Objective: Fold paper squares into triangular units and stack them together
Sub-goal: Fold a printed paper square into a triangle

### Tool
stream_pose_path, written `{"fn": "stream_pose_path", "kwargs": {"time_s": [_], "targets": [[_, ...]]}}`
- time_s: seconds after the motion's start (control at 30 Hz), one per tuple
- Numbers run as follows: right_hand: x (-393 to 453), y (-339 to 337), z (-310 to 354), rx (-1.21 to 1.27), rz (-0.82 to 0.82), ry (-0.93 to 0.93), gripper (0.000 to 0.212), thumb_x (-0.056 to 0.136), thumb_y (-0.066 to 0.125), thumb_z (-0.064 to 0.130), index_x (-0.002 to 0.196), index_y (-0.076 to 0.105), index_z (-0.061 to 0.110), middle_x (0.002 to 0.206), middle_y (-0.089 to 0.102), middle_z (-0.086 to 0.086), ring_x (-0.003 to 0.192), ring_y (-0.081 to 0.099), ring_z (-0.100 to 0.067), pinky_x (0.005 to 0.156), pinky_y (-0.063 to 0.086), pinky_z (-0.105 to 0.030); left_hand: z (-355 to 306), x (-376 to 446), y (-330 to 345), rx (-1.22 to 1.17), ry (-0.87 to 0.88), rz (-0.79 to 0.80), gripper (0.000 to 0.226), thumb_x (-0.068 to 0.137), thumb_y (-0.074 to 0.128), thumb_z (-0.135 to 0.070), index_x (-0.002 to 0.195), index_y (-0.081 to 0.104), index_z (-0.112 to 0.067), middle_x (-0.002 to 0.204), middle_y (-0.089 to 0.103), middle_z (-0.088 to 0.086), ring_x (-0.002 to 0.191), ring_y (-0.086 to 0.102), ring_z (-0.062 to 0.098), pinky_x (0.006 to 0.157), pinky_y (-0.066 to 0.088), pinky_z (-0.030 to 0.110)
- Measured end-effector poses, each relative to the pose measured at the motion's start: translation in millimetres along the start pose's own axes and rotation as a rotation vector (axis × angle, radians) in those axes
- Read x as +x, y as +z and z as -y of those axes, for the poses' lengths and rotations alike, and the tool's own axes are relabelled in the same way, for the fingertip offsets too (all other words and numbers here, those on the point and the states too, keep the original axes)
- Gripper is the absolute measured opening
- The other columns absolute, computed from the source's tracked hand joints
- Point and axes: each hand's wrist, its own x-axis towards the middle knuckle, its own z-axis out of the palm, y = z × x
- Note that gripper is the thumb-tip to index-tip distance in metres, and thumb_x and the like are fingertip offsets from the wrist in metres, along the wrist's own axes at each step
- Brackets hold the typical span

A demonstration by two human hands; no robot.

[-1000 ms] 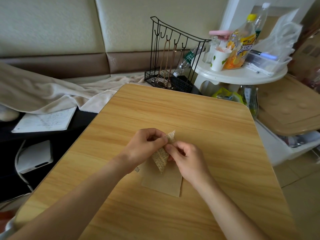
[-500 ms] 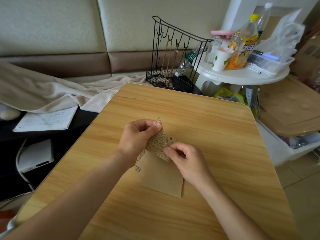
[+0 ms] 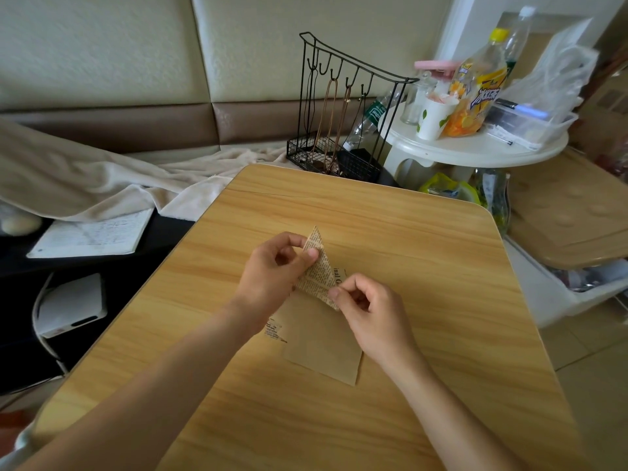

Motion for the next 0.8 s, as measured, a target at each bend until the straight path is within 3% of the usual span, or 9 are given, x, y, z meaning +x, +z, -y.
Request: {"fn": "stream_pose_path", "kwargs": {"time_s": [0.07, 0.13, 0.23, 0.3, 0.4, 0.57, 0.7, 0.8], "targets": [[-0.7, 1.1, 0.1, 0.032, -0.037, -0.003, 0.025, 0.094, 0.073, 0.018, 0.071, 0.064, 0.017, 0.061, 0.057, -0.002, 0.054, 0.044, -0.01, 0.052, 0.036, -0.026, 0.3, 1.1, -0.4, 0.116, 0.035, -0.008, 0.008, 0.094, 0.073, -0.019, 0.101, 0.069, -0.018, 0.059, 0.035, -0.011, 0.051, 0.034, 0.005, 0.049, 0.034, 0.017], [-1.6, 3.3, 0.0, 0.044, -0.073, -0.034, 0.022, 0.094, 0.073, 0.015, 0.073, 0.065, 0.017, 0.062, 0.057, -0.003, 0.057, 0.048, -0.019, 0.055, 0.039, -0.033, 0.2, 2.1, 1.4, 0.137, 0.042, 0.009, 0.005, 0.096, 0.069, -0.014, 0.099, 0.066, -0.017, 0.055, 0.032, -0.011, 0.048, 0.03, 0.005, 0.046, 0.03, 0.016], [-2.6, 6.1, -0.3, 0.025, -0.136, -0.08, 0.017, 0.093, 0.074, 0.012, 0.078, 0.068, 0.017, 0.066, 0.061, 0.0, 0.062, 0.054, -0.022, 0.059, 0.045, -0.038, -4.2, 0.3, 4.1, 0.088, -0.004, 0.041, 0.01, 0.098, 0.063, -0.019, 0.089, 0.061, -0.016, 0.06, 0.041, -0.001, 0.052, 0.035, 0.011, 0.048, 0.031, 0.022], [-2.6, 6.5, -0.1, 0.028, -0.16, -0.087, 0.012, 0.092, 0.074, 0.01, 0.082, 0.071, 0.016, 0.071, 0.065, 0.003, 0.065, 0.057, -0.02, 0.062, 0.048, -0.039, -7.6, -1.5, 3.9, 0.029, -0.004, 0.071, 0.022, 0.095, 0.062, -0.033, 0.084, 0.059, -0.013, 0.063, 0.049, 0.002, 0.054, 0.045, 0.015, 0.051, 0.039, 0.027], [-2.7, 6.2, 1.3, 0.024, -0.168, -0.109, 0.007, 0.091, 0.077, 0.013, 0.088, 0.074, 0.018, 0.081, 0.068, 0.006, 0.074, 0.062, -0.018, 0.067, 0.05, -0.031, -8.3, -2.4, 3.7, 0.004, -0.012, 0.08, 0.042, 0.091, 0.068, -0.05, 0.087, 0.059, -0.009, 0.071, 0.059, 0.002, 0.064, 0.06, 0.017, 0.059, 0.051, 0.028], [-2.7, 5.5, 0.4, 0.015, -0.172, -0.117, 0.005, 0.097, 0.071, 0.027, 0.097, 0.071, 0.022, 0.092, 0.065, 0.007, 0.085, 0.062, -0.015, 0.071, 0.043, -0.015, -3.2, -2.3, 3.4, 0.002, -0.056, 0.077, 0.016, 0.092, 0.073, -0.011, 0.088, 0.058, -0.012, 0.076, 0.064, 0.004, 0.065, 0.066, 0.017, 0.063, 0.056, 0.023], [0.6, 5.4, -3.7, 0.083, -0.142, 0.063, 0.029, 0.097, 0.066, 0.042, 0.122, 0.062, 0.028, 0.107, 0.068, 0.015, 0.097, 0.065, 0.001, 0.079, 0.048, -0.011, -4.6, -6.9, 1.4, -0.018, -0.039, 0.159, 0.027, 0.09, 0.076, -0.008, 0.11, 0.058, -0.007, 0.099, 0.064, 0.009, 0.069, 0.069, 0.016, 0.071, 0.059, 0.026], [2.4, 5.2, -6.9, 0.114, -0.147, 0.102, 0.031, 0.097, 0.068, 0.042, 0.125, 0.061, 0.031, 0.107, 0.072, 0.015, 0.097, 0.067, 0.001, 0.082, 0.051, -0.016, -5.4, -8.5, 2.7, -0.008, -0.039, 0.192, 0.038, 0.088, 0.078, -0.007, 0.122, 0.061, -0.009, 0.098, 0.065, 0.01, 0.071, 0.07, 0.015, 0.073, 0.06, 0.025]]}}
